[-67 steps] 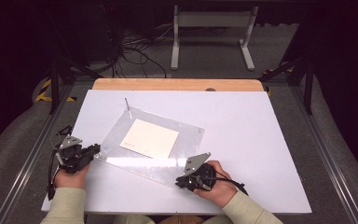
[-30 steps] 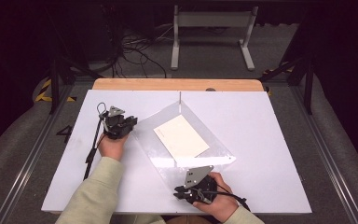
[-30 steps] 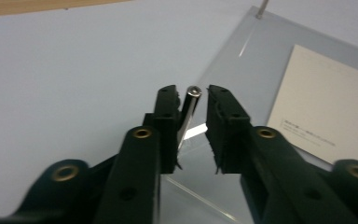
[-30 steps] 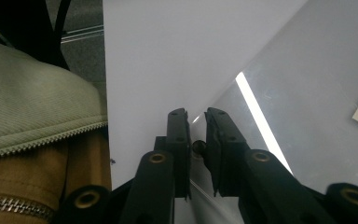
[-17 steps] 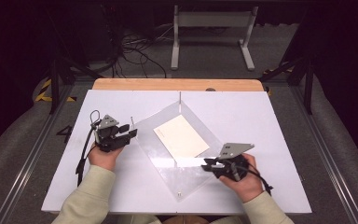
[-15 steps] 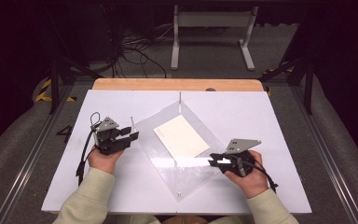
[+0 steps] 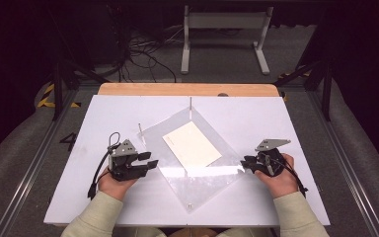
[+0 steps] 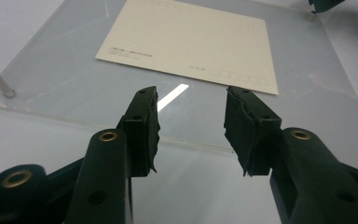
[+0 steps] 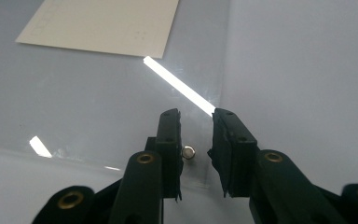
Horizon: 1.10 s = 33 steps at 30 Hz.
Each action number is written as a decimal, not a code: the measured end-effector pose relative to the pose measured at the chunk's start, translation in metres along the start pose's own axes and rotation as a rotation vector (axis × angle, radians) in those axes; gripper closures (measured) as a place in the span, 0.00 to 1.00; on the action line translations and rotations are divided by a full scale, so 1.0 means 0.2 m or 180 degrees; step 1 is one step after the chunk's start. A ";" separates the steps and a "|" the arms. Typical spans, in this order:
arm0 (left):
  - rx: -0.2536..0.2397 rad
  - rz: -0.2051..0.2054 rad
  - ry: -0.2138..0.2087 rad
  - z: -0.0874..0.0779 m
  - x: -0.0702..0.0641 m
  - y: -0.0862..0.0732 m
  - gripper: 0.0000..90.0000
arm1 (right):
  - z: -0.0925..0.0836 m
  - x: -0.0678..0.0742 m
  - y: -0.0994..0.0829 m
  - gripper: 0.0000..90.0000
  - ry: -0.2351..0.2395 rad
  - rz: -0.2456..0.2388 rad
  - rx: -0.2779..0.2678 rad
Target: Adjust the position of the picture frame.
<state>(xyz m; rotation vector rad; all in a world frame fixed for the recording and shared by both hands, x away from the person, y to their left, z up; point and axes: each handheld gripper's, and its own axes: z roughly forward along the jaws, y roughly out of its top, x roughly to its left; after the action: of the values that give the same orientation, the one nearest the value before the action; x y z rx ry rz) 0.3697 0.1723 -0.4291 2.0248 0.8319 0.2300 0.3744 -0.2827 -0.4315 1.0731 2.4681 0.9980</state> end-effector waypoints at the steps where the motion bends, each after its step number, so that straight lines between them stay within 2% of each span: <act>1: -0.0010 -0.0039 0.0010 -0.01 0.01 0.00 0.61 | 0.01 0.00 -0.01 0.81 0.0003 -0.0011 0.0034; 6: 0.0050 -0.0151 0.0023 -0.01 0.06 -0.02 0.63 | 0.03 0.01 -0.02 0.91 0.0062 -0.0096 0.0131; 12: 0.0067 -0.0157 0.0049 0.00 0.06 -0.02 0.64 | 0.02 0.03 -0.02 0.92 0.0014 -0.0057 0.0151; 17: 0.0104 -0.0234 0.0123 0.00 0.09 -0.03 0.64 | 0.02 0.13 -0.04 0.92 0.0131 -0.0172 0.0163; 25: 0.0145 -0.0433 0.0298 -0.03 0.17 -0.06 0.65 | 0.03 0.32 -0.02 0.92 0.0307 -0.0508 0.0250; 29: 0.0158 -0.0575 0.0381 -0.05 0.22 -0.08 0.65 | 0.04 0.38 -0.01 0.92 0.0386 -0.0614 0.0279; 33: 0.0266 -0.0764 0.0459 -0.05 0.26 -0.10 0.65 | 0.05 0.41 -0.01 0.92 0.0409 -0.0653 0.0284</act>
<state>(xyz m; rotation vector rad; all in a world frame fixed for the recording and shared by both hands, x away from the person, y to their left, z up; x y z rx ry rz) 0.3957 0.2195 -0.4482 1.9803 1.1828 0.2093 0.3215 -0.2197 -0.4374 0.7816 2.6833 0.9279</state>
